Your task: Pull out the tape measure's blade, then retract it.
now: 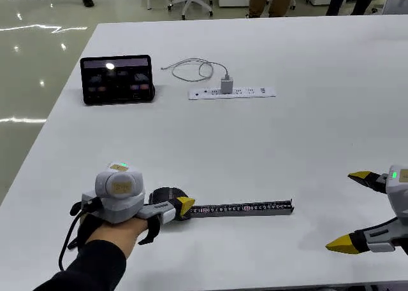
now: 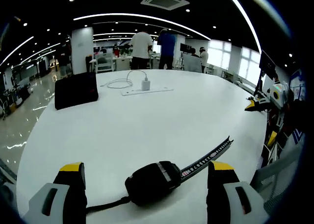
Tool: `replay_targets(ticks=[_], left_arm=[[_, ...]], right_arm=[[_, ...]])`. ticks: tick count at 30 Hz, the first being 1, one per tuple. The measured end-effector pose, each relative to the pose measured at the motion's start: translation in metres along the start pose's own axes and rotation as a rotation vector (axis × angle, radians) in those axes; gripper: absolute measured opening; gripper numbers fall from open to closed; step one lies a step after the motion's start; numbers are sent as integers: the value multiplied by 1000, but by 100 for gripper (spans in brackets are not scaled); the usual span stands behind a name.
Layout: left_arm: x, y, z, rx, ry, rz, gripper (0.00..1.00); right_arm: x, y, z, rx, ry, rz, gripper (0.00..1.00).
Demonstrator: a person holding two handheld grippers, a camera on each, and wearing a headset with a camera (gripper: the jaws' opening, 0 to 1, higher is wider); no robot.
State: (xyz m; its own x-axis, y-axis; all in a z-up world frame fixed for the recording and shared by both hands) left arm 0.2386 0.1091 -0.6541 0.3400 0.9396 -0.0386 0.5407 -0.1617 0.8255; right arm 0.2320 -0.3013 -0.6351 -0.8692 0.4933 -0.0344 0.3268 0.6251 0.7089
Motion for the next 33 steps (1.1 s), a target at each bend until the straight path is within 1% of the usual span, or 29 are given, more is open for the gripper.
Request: replay_targets(ticks=[1,2,3,4,5,6,7,9,12,14,15,17,19,21,23,25,27,29,30,31,32,33], left_arm=[[-1,-3,2,0,14,-6,100],[-2,-9,3,1,49,-17,100],[-3,-11,3,-15,84,-38,100],[-7,-14,4,-16,78,-43,100],[-12,-17,7,-5,56,-40,100],[-13,-18,8,-7,56,-52,100],[-13,-20,10,-13,61,-52,100],[-14,-22,12,-16,69,-20,100],[-13,-27,17,-22,64,-5,100],[-14,-29,19,-22,58,-18,100],[-15,-32,21,-22,52,-22,100],[-17,-36,24,-6,40,-5,100],[-17,-39,26,-14,35,-4,100],[-16,-38,27,-28,35,4,100],[-16,-38,27,-43,33,-1,100],[-16,-37,28,-47,37,-4,100],[-14,-38,29,-43,38,-12,100],[-12,-41,32,-30,43,-37,100],[-12,-44,34,-16,31,-68,100],[-11,-45,35,-20,34,-84,100],[-10,-45,35,-17,41,-83,100],[-10,-45,36,-15,42,-83,100]], right_arm=[[-1,1,3,5,7,-8,100],[-2,3,7,16,22,-17,100],[-3,4,9,22,29,-25,100],[-3,6,11,25,32,-35,100],[-5,8,14,28,39,-43,100],[-6,9,16,30,43,-46,100],[-8,12,19,34,47,-55,100],[-11,14,23,39,55,-64,100],[-17,19,30,46,65,-85,100],[-19,22,34,53,73,-94,100],[-20,24,38,59,82,-108,100],[-23,27,44,68,95,-130,100],[-25,29,49,76,107,-139,100],[-28,32,55,84,118,-154,100],[-33,32,62,94,128,-158,100],[-35,34,66,106,139,-171,100],[-35,35,69,116,150,-187,99],[-35,36,73,131,162,-212,96],[-35,36,77,140,157,-218,95],[-35,35,80,153,163,-222,95],[-34,34,83,167,169,-221,94],[-34,33,85,171,177,-232,91]])
Point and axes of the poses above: the centre of the closed fingertips' face, and the gripper's own axes: z roughly forward along the fingers, x roughly to its left, y roughly out of its top, the point moved 10 cm from there along -z, roughly backward along the fingers, and after that the axes turned 3 degrees about z, right-handed, at the moved point
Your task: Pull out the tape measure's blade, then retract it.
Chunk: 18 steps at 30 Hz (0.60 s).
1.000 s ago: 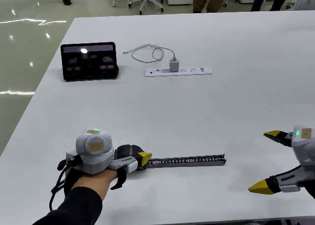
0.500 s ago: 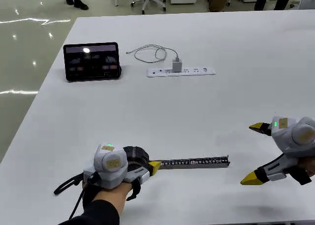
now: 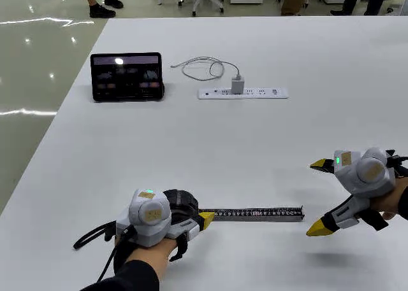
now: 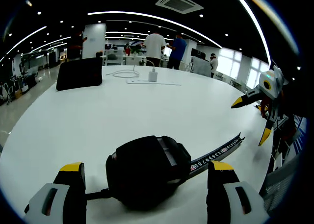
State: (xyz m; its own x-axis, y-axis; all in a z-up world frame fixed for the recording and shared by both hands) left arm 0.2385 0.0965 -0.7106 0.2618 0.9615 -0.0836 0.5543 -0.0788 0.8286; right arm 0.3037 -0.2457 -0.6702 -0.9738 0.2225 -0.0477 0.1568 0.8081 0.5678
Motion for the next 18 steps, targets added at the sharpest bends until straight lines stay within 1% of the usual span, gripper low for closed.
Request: replay_targets(ticks=[1,2,3,5,6,7,8,9,13,15,16,17,18], left_arm=[[0,0,0,-7,0,-1,100],[0,2,-1,-22,2,-4,100],[0,2,-1,-24,2,-6,100],[-1,2,0,-24,-1,-2,100],[-1,1,0,-20,-2,0,100],[-1,1,1,-18,-4,7,100],[-1,1,1,-23,-5,6,100],[-1,1,1,-27,-3,1,100],[0,1,2,-37,1,4,100],[-1,0,2,-30,-4,16,100],[-1,0,2,-30,-5,21,100],[-1,1,1,-42,-7,22,100],[-1,2,1,-46,-7,23,99]], right_arm=[[0,0,2,1,0,-8,88],[-1,-1,6,11,5,-24,85],[-1,-2,8,18,9,-28,82],[-2,-5,13,49,26,-64,74],[-1,-5,15,49,27,-69,69],[-1,-5,17,49,43,-72,63],[-1,-5,19,54,50,-73,60],[-1,-5,21,65,60,-85,56],[0,-6,26,93,91,-94,39],[0,-6,28,99,103,-74,36],[0,-7,29,103,104,-87,35],[0,-7,30,110,105,-102,33],[0,-7,31,112,109,-98,31]])
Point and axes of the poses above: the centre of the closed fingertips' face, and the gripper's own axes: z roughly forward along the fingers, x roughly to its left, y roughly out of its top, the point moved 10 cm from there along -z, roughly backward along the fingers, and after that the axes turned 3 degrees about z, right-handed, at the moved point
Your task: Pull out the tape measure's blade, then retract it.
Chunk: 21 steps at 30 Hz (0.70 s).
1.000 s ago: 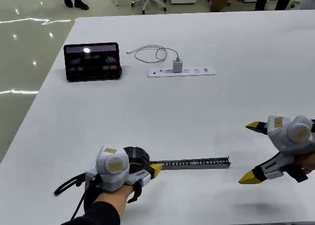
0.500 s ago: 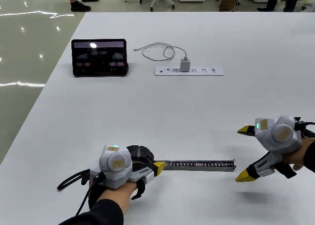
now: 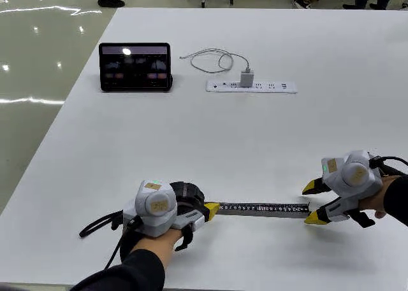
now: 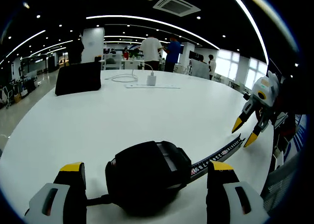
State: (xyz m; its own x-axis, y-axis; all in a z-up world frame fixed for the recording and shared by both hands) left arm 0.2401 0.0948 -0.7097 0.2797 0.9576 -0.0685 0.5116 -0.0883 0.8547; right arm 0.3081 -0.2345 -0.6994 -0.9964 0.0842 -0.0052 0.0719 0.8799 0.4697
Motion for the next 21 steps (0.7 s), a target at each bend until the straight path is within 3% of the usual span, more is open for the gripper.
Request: replay_targets(ticks=[4,6,9,18,21], left_arm=[[0,1,0,-1,-4,21,98],[-1,0,1,-2,-8,24,97],[-3,-1,2,9,-10,32,95],[2,0,2,7,22,-29,86],[1,6,-1,-1,43,-35,79]], right_arm=[[-1,-6,4,36,24,23,27],[-4,-4,3,14,16,28,24],[0,-2,4,32,16,10,12],[3,3,6,95,12,-33,11],[2,6,6,118,15,-25,11]])
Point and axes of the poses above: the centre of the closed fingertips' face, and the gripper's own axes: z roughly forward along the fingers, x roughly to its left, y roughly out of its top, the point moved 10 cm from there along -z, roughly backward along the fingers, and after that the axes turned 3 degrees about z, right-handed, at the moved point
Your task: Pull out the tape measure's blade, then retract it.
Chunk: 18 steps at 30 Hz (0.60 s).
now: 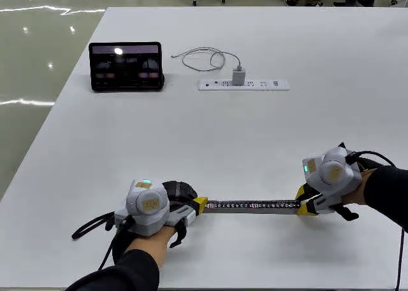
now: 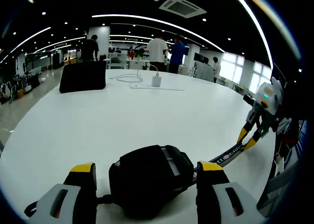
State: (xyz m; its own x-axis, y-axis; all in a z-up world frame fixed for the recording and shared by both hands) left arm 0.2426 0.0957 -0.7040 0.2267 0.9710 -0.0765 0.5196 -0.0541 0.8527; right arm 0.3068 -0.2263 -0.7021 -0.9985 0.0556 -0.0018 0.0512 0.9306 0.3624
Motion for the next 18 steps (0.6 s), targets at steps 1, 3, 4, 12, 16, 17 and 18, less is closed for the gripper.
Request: replay_targets(ticks=[1,3,4,12,16,17,18], left_arm=[[0,2,0,-4,8,1,77],[-4,3,0,6,0,-20,68],[-5,2,0,8,-4,-25,65],[-6,2,2,45,17,-5,63],[-6,2,2,59,21,14,62],[-6,2,2,59,21,15,62],[-6,2,2,57,20,18,62]], right_arm=[[0,0,0,7,1,14,11],[0,2,0,19,2,12,10],[0,3,0,26,1,19,10],[-2,4,0,58,7,53,10],[-1,3,1,39,3,56,10],[-1,3,1,38,3,54,10],[-1,3,1,37,2,57,10]])
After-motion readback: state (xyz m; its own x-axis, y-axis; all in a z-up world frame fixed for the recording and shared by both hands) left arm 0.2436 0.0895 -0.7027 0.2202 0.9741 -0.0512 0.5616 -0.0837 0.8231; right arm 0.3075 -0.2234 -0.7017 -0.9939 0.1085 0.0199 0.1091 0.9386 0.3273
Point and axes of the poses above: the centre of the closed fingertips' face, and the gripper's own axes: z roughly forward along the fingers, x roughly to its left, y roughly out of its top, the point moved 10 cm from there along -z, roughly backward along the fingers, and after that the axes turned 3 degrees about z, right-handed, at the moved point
